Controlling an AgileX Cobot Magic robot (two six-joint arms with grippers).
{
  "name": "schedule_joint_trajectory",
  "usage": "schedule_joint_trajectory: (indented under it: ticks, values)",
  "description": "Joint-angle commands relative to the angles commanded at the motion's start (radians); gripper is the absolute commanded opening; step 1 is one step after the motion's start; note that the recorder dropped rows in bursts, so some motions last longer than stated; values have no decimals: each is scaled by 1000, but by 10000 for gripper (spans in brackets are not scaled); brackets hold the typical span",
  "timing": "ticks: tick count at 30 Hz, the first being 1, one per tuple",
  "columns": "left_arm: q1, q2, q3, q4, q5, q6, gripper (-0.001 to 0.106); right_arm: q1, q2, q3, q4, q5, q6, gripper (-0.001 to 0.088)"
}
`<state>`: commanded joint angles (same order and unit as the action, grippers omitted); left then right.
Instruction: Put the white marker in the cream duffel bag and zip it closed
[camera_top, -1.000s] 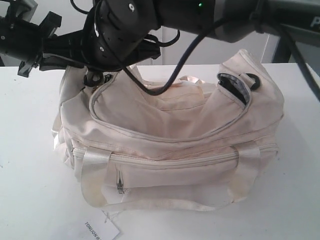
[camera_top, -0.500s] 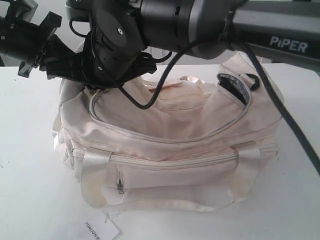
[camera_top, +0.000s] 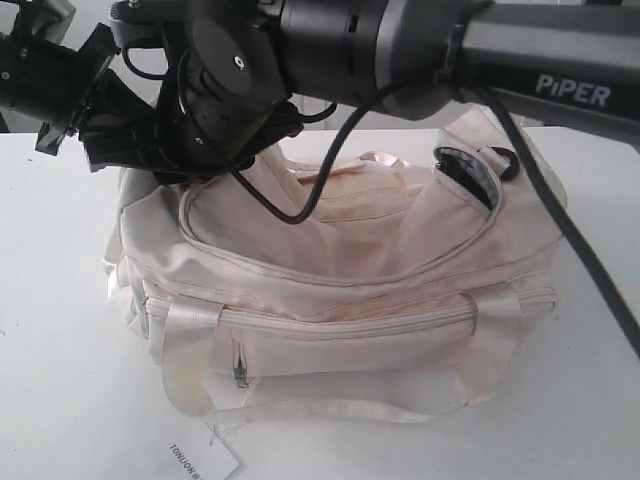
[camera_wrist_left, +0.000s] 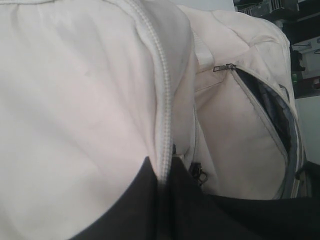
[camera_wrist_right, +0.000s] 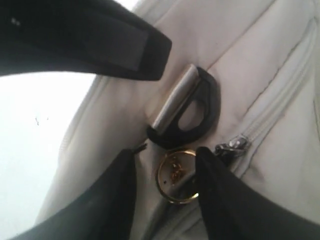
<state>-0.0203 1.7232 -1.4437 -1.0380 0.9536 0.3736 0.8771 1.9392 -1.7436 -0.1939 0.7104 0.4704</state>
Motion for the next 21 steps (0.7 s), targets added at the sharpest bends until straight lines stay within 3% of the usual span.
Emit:
schedule_joint_trajectory:
  ticks: [14,16,21]
  values:
    - [0,0,0,0,0,0,0,0,25,0,-32,41,7,381]
    - [0,0,0,0,2,0,0,0,31,0,-58,54,41,341]
    - [0,0,0,0,3,0,0,0,31,0,-114,71,117,123]
